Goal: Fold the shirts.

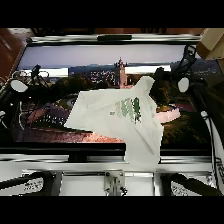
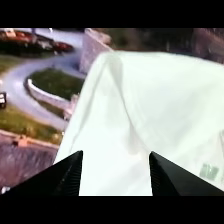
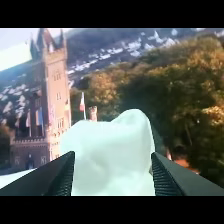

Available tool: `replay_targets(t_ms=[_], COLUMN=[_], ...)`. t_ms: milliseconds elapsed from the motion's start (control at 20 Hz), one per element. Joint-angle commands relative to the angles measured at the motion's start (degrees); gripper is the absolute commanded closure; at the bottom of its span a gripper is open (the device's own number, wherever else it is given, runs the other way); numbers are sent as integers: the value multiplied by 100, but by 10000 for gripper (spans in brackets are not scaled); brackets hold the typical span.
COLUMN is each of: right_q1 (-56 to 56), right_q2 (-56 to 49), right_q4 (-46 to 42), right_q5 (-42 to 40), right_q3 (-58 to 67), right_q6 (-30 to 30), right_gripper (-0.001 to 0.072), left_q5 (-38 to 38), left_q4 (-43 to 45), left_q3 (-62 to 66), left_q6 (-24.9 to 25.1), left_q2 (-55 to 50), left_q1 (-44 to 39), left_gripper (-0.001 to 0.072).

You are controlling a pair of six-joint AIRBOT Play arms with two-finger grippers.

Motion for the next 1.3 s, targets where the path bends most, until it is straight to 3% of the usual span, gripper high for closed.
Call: replay_targets(t_ms=[0, 100, 200, 250, 300, 500, 700, 750, 800, 950, 1100, 1150, 1250], right_q1=[-343, -789, -1303, -1569, -1788, -2225, -2221, -2221, -2221, -2221, -2221, -2218, -2218], right_q2=[855, 1261, 1399, 1412, 1412, 1412, 1412, 1412, 1412, 1412, 1412, 1412, 1412], right_q4=[-317, -304, 101, 404, 678, 1298, 1268, 1268, 1274, 1309, 1331, 1342, 1451], right_q5=[1314, 2848, 4306, 4883, 5261, 5626, 5604, 5595, 5589, 5613, 5578, 5541, 5416], right_q3=[-4, -13, -76, -151, -245, -599, -793, -901, -1038, -1552, -2181, -2404, -2903], right_q6=[-726, -1432, -2321, -2629, -2809, -2903, -2905, -2903, -2896, -2887, -2916, -2927, -3042], right_gripper=[134, 135, 135, 135, 135, 135, 135, 135, 135, 134, 134, 134, 134], left_q5=[-2050, -2909, -3104, -3064, -2907, -1941, -999, -813, -636, -376, -439, -498, -605], left_q4=[527, 909, 894, 839, 813, -74, -592, -590, -595, -807, -874, -872, -872], left_q3=[680, 649, 205, -149, -540, -1759, -2068, -2068, -2068, -2068, -2068, -2068, -2065], left_q6=[188, 184, 192, 238, 262, 866, 986, 986, 981, 979, 984, 988, 1012], left_q2=[-52, -59, -70, -72, -76, -85, -87, -90, -87, -129, -264, -284, -284], left_q1=[612, 1058, 1333, 1375, 1357, 1235, 1056, 986, 916, 719, 570, 573, 577], left_gripper=[205, 206, 182, 70, 26, 48, 55, 84, 184, 214, 459, 576, 674])
